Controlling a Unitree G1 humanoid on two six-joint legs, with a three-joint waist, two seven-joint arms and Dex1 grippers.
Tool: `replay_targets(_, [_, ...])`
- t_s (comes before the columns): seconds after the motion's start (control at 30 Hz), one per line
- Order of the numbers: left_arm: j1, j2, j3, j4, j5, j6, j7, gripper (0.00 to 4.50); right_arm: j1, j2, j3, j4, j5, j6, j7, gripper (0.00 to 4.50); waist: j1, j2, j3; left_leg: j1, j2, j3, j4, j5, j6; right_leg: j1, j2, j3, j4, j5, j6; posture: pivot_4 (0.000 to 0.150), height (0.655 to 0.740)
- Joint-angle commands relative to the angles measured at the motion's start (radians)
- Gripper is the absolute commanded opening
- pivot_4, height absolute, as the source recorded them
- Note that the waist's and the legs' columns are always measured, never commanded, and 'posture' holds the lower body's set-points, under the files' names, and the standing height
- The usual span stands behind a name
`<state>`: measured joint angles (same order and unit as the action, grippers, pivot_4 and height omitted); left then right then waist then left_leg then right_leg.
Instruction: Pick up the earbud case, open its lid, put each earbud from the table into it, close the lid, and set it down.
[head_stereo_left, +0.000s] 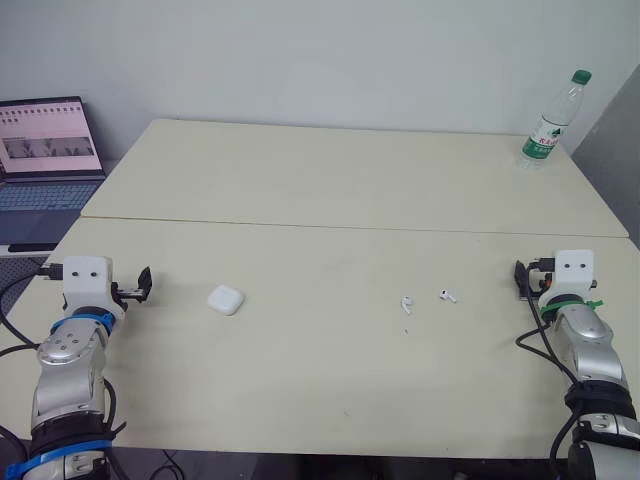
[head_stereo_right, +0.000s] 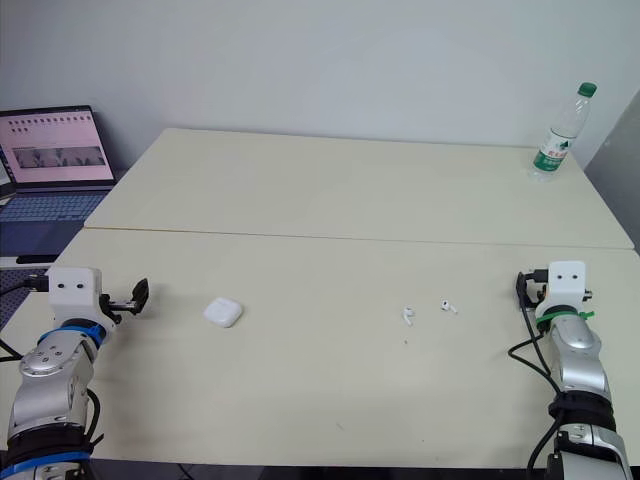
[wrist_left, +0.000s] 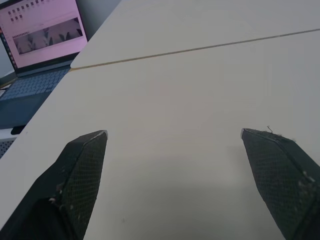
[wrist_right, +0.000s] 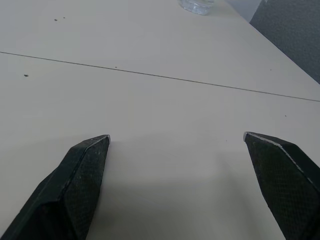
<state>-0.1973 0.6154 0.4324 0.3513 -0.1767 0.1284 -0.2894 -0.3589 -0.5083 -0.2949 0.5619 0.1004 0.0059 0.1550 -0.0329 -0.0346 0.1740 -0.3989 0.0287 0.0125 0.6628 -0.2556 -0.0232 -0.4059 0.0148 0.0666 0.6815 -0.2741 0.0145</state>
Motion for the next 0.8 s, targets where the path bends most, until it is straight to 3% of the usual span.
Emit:
replay_targets(0.03, [-0.001, 0.030, 0.038, -0.066, -0.044, -0.005, -0.038, 4.49, -0.014, -0.016, -0.013, -0.005, -0.001, -0.023, -0.005, 4.50, 0.000, 0.000, 0.000, 0.000, 0.000, 0.000, 0.000, 0.000, 0.000, 0.000, 0.000, 0.000, 0.000, 0.000, 0.000, 0.150, 0.7400])
replay_targets(0.23, [0.064, 0.090, 0.049, -0.301, -0.187, 0.086, -0.229, 4.49, -0.069, -0.031, 0.016, -0.070, 0.025, 0.000, 0.100, 4.50, -0.003, 0.000, 0.000, 0.000, 0.000, 0.000, 0.000, 0.000, 0.000, 0.000, 0.000, 0.000, 0.000, 0.000, 0.000, 0.150, 0.7400])
replay_targets(0.43, [0.188, 0.161, -0.018, -0.633, -0.381, 0.395, -0.365, 4.49, -0.189, -0.016, 0.159, -0.208, 0.140, 0.091, 0.485, 4.50, -0.023, 0.001, 0.000, 0.001, 0.001, 0.001, 0.000, 0.000, 0.000, 0.000, 0.000, 0.001, 0.000, 0.000, 0.000, 0.150, 0.7400])
replay_targets(0.57, [0.217, 0.158, -0.068, -0.671, -0.373, 0.442, -0.379, 4.49, -0.221, -0.018, 0.290, -0.345, 0.233, 0.206, 0.760, 4.50, -0.022, 0.001, 0.000, 0.000, 0.001, -0.002, -0.001, 0.000, 0.000, 0.000, 0.001, -0.002, 0.000, 0.000, 0.000, 0.150, 0.7400])
replay_targets(0.8, [0.210, 0.115, -0.153, -0.582, -0.290, 0.398, -0.370, 4.49, -0.250, -0.024, 0.441, -0.573, 0.330, 0.409, 0.973, 4.50, -0.012, 0.001, 0.001, -0.001, 0.000, -0.004, 0.000, 0.000, 0.000, 0.000, 0.000, -0.004, 0.000, 0.000, -0.001, 0.150, 0.7400])
